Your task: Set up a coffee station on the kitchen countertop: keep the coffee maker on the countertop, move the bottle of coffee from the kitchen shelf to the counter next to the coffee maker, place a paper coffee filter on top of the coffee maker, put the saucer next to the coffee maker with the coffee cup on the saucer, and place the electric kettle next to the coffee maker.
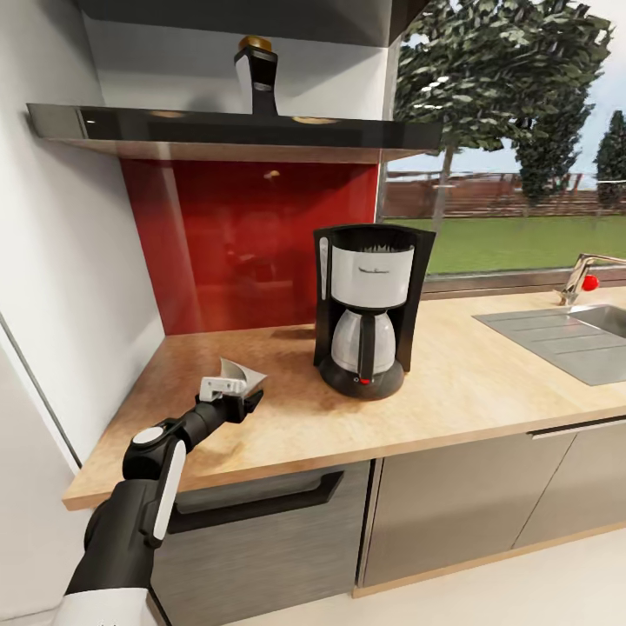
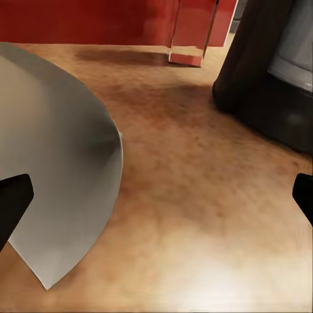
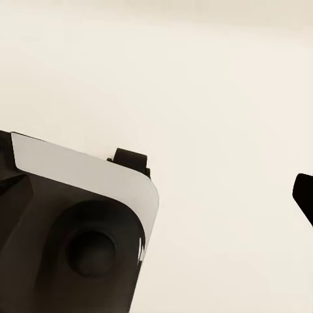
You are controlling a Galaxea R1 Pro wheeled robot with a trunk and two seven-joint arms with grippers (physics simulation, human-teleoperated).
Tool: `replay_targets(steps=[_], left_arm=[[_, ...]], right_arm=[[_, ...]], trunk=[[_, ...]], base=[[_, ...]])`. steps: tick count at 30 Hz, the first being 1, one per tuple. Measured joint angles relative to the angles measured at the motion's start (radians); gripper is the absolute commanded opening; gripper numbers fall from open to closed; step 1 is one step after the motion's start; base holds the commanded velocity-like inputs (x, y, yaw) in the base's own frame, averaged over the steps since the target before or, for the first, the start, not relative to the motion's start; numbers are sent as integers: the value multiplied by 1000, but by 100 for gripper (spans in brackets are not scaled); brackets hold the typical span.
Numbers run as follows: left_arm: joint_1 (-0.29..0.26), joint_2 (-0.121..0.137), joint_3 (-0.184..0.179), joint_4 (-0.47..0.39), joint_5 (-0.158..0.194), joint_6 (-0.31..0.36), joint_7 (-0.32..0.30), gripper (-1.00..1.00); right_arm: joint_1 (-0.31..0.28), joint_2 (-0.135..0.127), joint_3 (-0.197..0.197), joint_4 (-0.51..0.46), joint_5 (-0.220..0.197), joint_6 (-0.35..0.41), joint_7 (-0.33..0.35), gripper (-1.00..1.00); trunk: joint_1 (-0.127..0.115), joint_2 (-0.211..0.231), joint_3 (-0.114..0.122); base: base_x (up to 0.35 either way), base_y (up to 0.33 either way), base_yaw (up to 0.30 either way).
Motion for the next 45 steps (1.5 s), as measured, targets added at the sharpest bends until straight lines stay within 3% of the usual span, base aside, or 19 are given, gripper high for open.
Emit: replay_targets(steps=[32,35,45], left_arm=[[0,1,0,6,0,0,0,100],[0,-12,-2,-11,-5,-13,4,100],[0,-12,-2,-20,-6,-13,4,100]], right_arm=[[0,0,0,0,0,0,0,100],[-6,-1,3,-5,-1,1,0,100],[-6,-1,3,-5,-1,1,0,100]], trunk=[[0,0,0],[0,0,0],[0,0,0]], base=[[29,-12,0],[0,0,0],[0,0,0]])
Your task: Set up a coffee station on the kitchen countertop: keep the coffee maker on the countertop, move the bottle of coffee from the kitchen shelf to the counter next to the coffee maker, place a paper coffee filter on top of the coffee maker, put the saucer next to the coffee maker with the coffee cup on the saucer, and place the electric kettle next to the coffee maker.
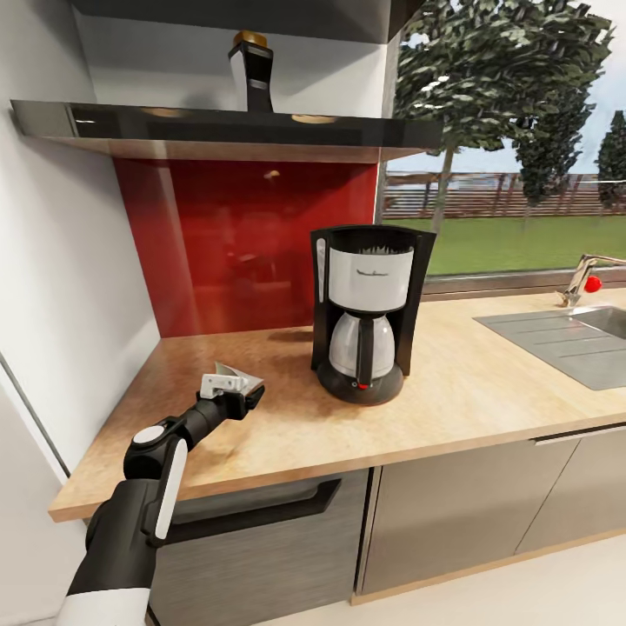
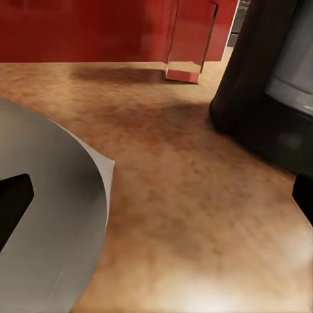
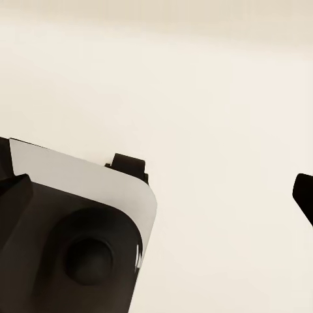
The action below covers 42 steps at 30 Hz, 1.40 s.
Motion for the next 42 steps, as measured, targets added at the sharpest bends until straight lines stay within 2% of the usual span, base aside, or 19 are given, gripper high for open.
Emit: replay_targets(steps=[8,11,16,17,20,42], left_arm=[[0,0,0,0,0,0,0,100],[0,-9,-1,-17,-5,3,2,100],[0,-22,-29,-45,-31,12,5,100],[0,-22,-41,-51,-104,13,6,100],[0,-23,-46,-53,-121,14,6,100],[0,-23,-40,-35,-128,16,6,100]], right_arm=[[0,0,0,0,0,0,0,100],[-2,0,0,0,0,0,0,100],[-4,-1,0,0,0,-1,0,100],[-4,-1,0,0,0,-1,0,100],[-5,-1,0,0,0,-1,0,100],[-5,-1,0,0,0,-2,0,100]], trunk=[[0,0,0],[0,0,0],[0,0,0],[0,0,0],[0,0,0],[0,0,0]], base=[[0,0,0],[0,0,0],[0,0,0],[0,0,0],[0,0,0],[0,0,0]])
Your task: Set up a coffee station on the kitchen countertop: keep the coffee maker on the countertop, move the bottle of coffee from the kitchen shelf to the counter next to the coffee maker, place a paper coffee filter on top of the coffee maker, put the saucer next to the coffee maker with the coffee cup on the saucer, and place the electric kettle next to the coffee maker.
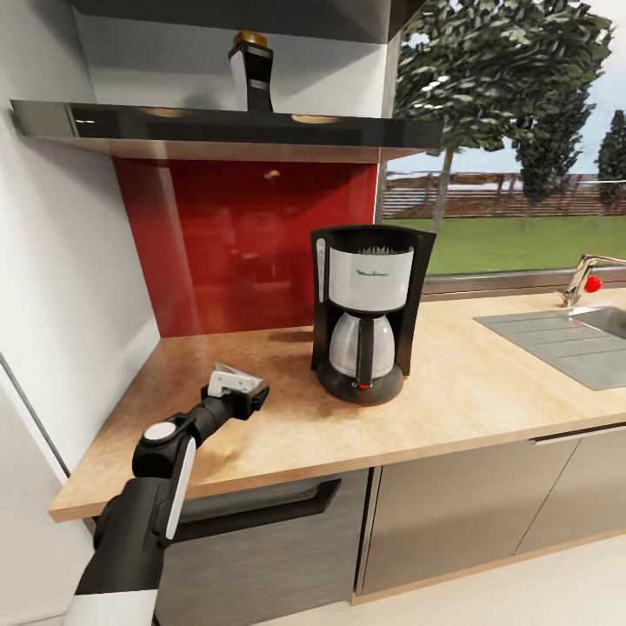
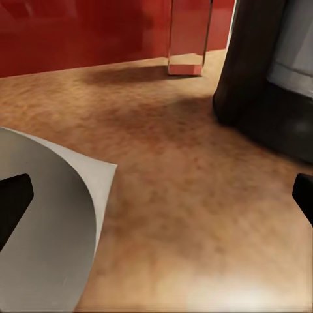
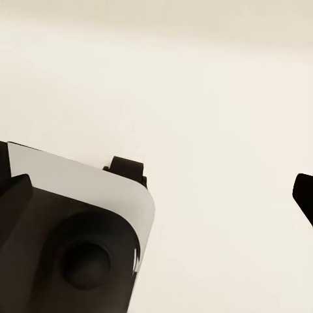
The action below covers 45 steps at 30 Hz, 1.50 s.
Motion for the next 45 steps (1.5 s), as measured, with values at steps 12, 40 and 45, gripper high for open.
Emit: replay_targets(steps=[12,40,45], left_arm=[[0,0,-1,44,0,-1,0,100],[0,0,-2,47,0,-1,0,100],[0,0,-1,48,0,-1,0,100]], right_arm=[[0,-1,0,0,0,0,0,100],[0,-1,0,0,-1,0,0,100],[0,-1,0,0,0,0,0,100]], trunk=[[0,0,0],[0,0,0],[0,0,0]], base=[[0,0,0],[52,0,0],[57,0,0]])
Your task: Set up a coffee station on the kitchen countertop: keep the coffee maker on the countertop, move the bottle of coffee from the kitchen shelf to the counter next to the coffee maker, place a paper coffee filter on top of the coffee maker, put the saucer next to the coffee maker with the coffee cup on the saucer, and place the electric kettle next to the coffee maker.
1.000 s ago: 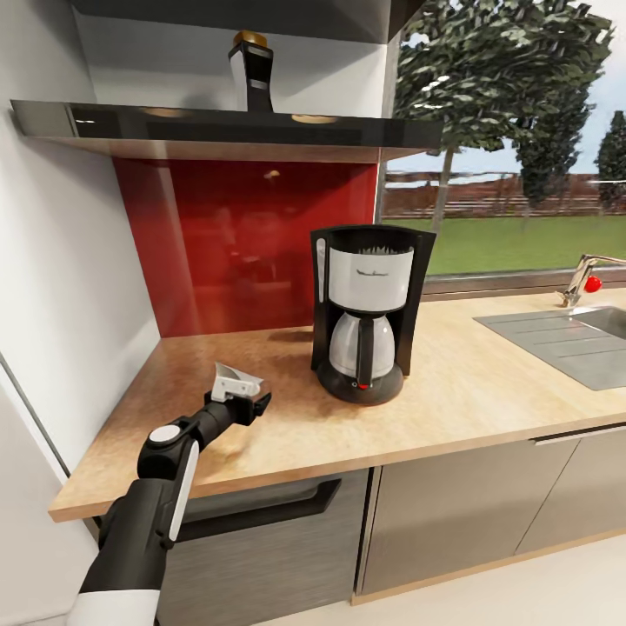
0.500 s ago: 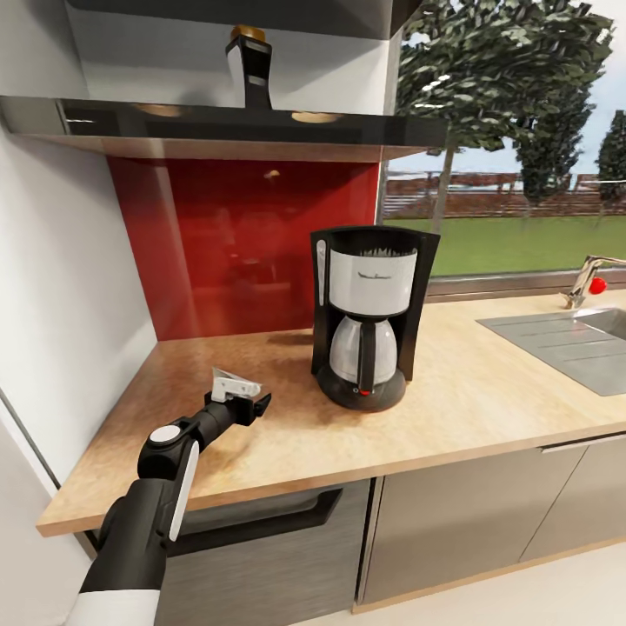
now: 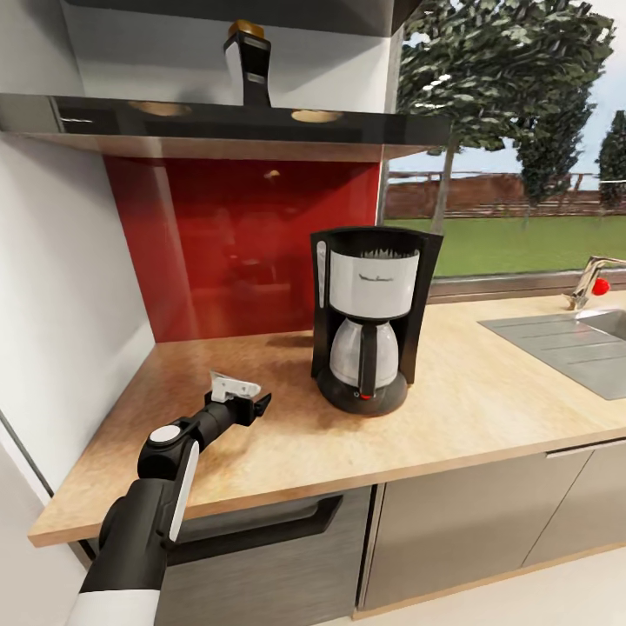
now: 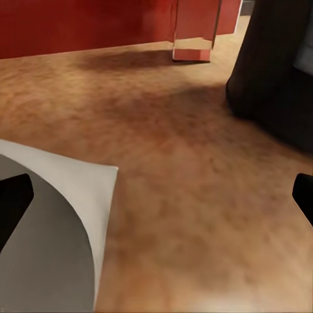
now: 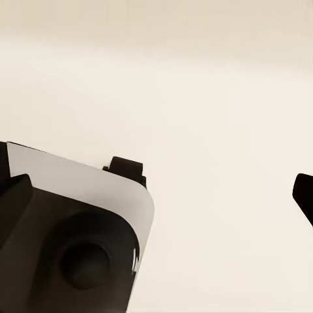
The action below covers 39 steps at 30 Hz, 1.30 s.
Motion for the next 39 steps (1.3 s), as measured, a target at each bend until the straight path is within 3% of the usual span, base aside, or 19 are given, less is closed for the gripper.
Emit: replay_targets(steps=[20,39], left_arm=[[0,0,-6,7,3,1,-1,100],[0,-3,-39,32,4,0,-2,100]], right_arm=[[0,0,0,0,1,0,0,100],[0,0,0,0,0,0,0,100]], trunk=[[0,0,0],[0,0,0]], base=[[3,0,0],[-5,-14,0]])
